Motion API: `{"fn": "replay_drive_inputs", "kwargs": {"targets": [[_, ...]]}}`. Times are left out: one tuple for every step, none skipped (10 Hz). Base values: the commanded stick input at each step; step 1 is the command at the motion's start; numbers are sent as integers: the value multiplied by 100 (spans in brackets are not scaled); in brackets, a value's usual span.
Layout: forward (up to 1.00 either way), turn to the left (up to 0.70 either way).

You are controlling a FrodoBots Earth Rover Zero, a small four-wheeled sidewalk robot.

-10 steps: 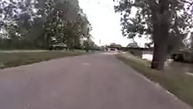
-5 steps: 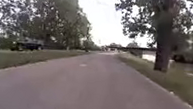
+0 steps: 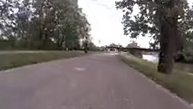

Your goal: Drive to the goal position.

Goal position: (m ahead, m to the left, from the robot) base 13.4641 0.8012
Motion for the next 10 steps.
{"fn": "replay_drive_inputs", "kwargs": {"targets": [[100, 0], [100, 0], [100, 0], [100, 0], [100, 0], [100, 0], [100, 0], [100, -6], [100, -27], [100, -21]]}}
